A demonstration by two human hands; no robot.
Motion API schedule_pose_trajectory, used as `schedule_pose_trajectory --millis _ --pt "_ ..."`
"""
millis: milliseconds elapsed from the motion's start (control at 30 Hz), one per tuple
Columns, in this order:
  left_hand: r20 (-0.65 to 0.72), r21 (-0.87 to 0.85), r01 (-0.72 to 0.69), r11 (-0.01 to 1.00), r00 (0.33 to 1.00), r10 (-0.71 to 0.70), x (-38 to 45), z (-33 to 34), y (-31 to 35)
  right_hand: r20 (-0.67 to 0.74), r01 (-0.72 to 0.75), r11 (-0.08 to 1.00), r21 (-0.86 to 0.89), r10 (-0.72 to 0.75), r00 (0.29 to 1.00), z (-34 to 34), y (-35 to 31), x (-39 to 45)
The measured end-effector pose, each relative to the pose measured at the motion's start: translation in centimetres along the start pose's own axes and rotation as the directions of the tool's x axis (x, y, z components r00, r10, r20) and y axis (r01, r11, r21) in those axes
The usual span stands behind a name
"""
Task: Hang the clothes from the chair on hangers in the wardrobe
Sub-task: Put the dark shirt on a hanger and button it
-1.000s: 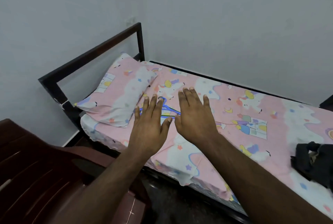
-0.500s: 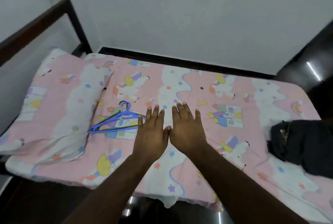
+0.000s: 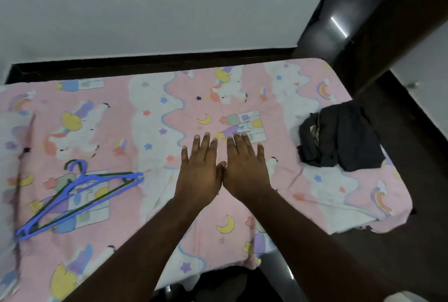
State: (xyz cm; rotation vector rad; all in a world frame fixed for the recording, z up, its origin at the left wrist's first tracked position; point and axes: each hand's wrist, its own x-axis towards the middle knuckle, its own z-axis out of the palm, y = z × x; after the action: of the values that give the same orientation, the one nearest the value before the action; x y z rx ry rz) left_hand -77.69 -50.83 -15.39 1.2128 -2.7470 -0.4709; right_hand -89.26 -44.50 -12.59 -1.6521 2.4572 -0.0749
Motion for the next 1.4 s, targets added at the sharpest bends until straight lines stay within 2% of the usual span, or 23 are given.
schedule_pose_trajectory --millis 167,333,533,733,833,1000,1100,1267,1400 --pt "0.108 -0.006 -0.011 1.000 0.994 0.012 6.5 5.2 7.3 0.083 -0.085 0.995 0.053 0.081 0.993 1.1 10.4 2.8" --pt "0.241 -0.049 -0.036 0.998 0.969 0.047 13.5 11.5 16.6 0.163 -0.248 0.966 0.070 0.234 0.958 3.0 22.9 5.0" --pt "0.380 -0.126 -0.076 0.989 0.917 0.119 20.9 19.6 26.4 0.242 -0.491 0.864 0.108 0.456 0.856 5.7 37.8 6.4" --pt "0.484 -0.239 -0.036 0.970 0.862 0.151 25.7 27.0 31.9 0.288 -0.692 0.679 0.247 0.630 0.721 9.6 49.0 8.1" --pt "0.482 -0.259 -0.021 0.966 0.863 0.148 28.0 29.7 33.9 0.246 -0.724 0.617 0.308 0.683 0.687 10.5 53.1 9.5" --pt "0.486 -0.329 0.016 0.944 0.860 0.155 31.8 32.3 36.4 0.038 -0.723 0.609 0.327 0.756 0.653 9.8 59.7 12.5" --pt "0.475 -0.374 0.028 0.927 0.864 0.165 33.4 33.0 37.7 -0.014 -0.717 0.615 0.329 0.762 0.647 9.4 62.7 14.0" --pt "0.432 -0.404 0.013 0.915 0.884 0.178 35.0 33.0 38.5 0.004 -0.735 0.632 0.245 0.758 0.652 9.0 63.6 15.7" --pt "0.400 -0.410 -0.011 0.912 0.897 0.191 35.7 32.0 38.0 -0.066 -0.684 0.678 0.270 0.722 0.689 9.2 62.4 16.0"
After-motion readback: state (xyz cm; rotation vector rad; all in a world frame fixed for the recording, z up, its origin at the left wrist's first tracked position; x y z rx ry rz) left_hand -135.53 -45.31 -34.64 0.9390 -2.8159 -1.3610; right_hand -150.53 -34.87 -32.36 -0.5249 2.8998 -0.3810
